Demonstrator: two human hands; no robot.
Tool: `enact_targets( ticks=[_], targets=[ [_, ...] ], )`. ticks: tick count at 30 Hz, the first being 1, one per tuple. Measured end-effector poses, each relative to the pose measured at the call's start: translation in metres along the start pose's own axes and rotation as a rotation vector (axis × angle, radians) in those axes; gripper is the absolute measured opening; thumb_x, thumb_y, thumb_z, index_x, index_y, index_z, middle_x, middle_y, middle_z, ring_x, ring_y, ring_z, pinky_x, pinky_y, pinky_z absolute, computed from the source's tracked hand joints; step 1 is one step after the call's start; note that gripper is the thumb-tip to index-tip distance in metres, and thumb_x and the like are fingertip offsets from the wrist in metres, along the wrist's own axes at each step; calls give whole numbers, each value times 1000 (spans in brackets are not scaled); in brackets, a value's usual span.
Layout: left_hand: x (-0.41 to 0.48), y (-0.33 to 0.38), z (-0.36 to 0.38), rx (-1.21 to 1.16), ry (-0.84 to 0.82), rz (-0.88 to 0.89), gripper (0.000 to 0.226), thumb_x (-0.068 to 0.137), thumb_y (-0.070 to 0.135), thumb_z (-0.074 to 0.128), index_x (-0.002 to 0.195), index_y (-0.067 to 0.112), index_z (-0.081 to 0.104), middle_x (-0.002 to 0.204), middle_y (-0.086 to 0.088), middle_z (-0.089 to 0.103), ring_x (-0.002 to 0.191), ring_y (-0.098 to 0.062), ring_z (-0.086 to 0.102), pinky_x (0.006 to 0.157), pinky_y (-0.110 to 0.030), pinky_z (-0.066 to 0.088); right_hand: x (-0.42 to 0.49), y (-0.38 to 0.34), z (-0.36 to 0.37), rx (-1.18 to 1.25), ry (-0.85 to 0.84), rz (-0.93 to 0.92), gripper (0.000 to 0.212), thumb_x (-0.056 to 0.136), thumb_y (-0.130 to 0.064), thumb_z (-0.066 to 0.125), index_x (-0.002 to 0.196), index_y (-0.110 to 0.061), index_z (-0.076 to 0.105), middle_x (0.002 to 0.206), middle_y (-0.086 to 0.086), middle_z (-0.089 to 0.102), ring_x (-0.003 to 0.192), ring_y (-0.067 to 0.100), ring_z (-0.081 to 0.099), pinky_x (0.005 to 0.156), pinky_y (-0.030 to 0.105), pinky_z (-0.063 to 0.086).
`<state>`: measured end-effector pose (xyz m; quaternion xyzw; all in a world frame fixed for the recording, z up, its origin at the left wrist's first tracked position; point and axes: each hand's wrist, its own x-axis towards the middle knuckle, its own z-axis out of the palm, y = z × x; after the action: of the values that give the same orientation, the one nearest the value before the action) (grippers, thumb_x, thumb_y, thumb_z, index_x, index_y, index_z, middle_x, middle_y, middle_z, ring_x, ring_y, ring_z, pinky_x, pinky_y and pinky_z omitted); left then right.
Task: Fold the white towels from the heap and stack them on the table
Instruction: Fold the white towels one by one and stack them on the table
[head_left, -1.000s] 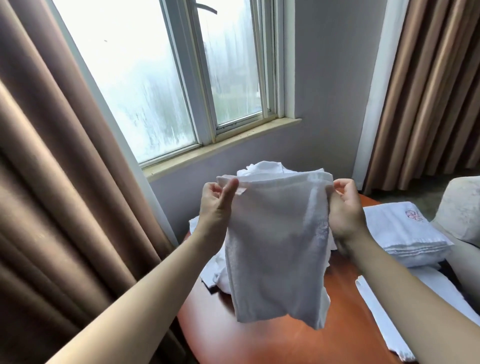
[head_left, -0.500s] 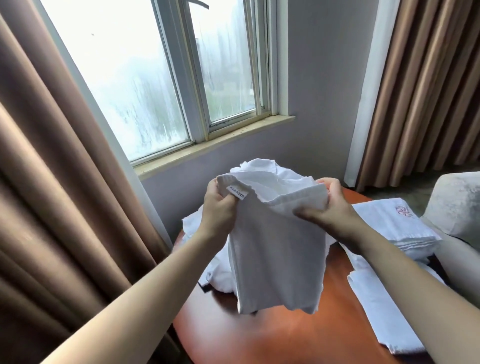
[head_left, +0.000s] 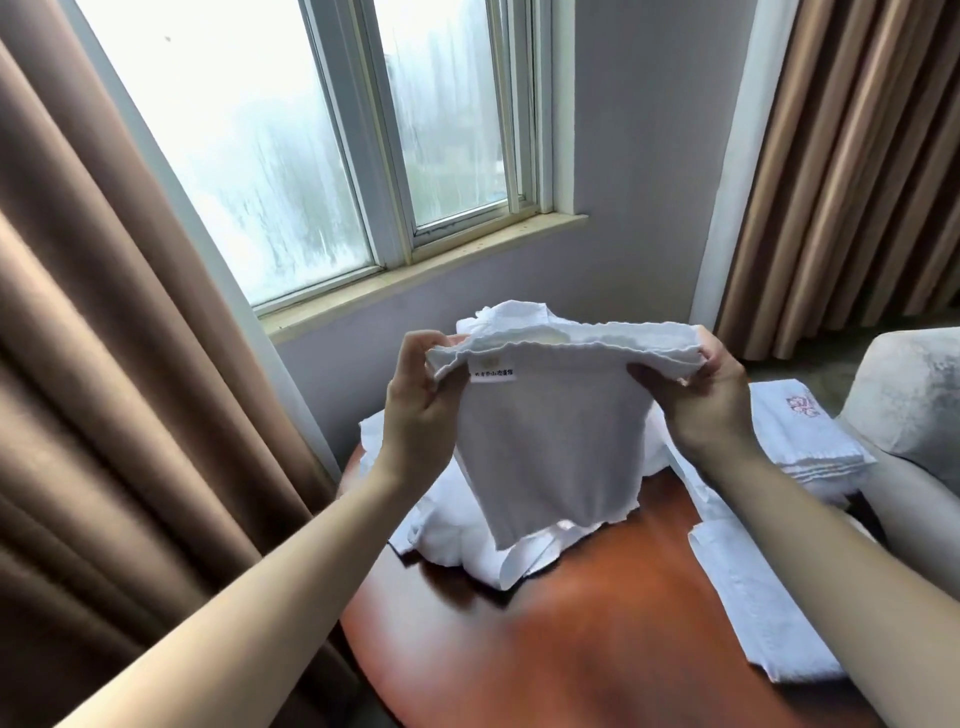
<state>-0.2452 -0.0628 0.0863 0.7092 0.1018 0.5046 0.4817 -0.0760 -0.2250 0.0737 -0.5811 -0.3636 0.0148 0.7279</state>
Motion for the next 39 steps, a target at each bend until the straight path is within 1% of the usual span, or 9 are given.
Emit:
enact_targets(
  ticks=[3,6,11,15,18,22,25,32,39],
  targets=[
    [-33,-10,-13,142,-120,74,22,81,23,52,86,44,47,95,9,70,87,-13,64,76,-26,49,-26,16,-17,-74,-87,23,25,70,2,79,84,-13,66,80,-2,69,75,6,59,70,20,49],
    [-85,-38,-37,341,-455,-71,27,71,16,55,78,41,47,77,20,62,71,-3,55,63,-23,43,-74,51,-45,-252,-325,213,13,56,-1,69,66,-8,64,67,14,63,63,10,53,57,27,41],
    [-167,-84,-56,541,-911,-475,27,77,25,66,71,42,45,63,17,51,61,0,43,60,-27,37,-141,96,-58,-398,-732,607,33,56,12,56,54,-20,52,55,-12,48,56,3,42,52,22,30],
    [-184,-92,-49,425,-670,-640,10,71,20,56,77,22,48,63,11,49,57,-1,42,57,-22,36,-160,115,-53,-360,-449,681,33,71,16,62,71,-17,61,63,-8,59,63,9,51,56,19,41],
    [-187,-100,-43,291,-401,-733,12,82,16,64,89,12,55,69,8,56,61,2,48,60,-14,38,-165,124,-45,-179,-161,761,28,79,6,71,98,-12,60,93,3,70,87,15,65,78,23,52],
    [-191,-115,-28,203,-176,-829,14,92,7,62,104,14,58,91,-5,67,74,-1,59,68,-12,46,-181,135,-36,-262,-392,897,46,72,-1,80,103,-27,56,103,-10,65,93,-1,60,70,11,49],
    [-192,-123,-17,91,-13,-911,20,89,11,66,108,15,59,96,-8,70,83,-12,65,72,-18,49,-194,146,-35,-411,-305,916,27,81,-10,73,100,-24,59,99,-6,67,87,2,61,65,14,44],
    [-216,-142,-19,19,-284,-1113,76,43,25,88,113,12,59,97,0,74,89,-8,71,73,-19,53,-203,160,-39,-127,75,1068,12,92,-10,60,104,-14,61,102,10,70,92,25,68,77,38,55],
    [-227,-151,-7,40,-372,-1047,32,49,2,57,80,0,65,72,-1,69,74,-18,63,67,-27,50,-198,135,-59,-5,-359,1137,45,60,0,66,104,-2,70,97,14,74,94,25,70,72,27,54]
  ],
)
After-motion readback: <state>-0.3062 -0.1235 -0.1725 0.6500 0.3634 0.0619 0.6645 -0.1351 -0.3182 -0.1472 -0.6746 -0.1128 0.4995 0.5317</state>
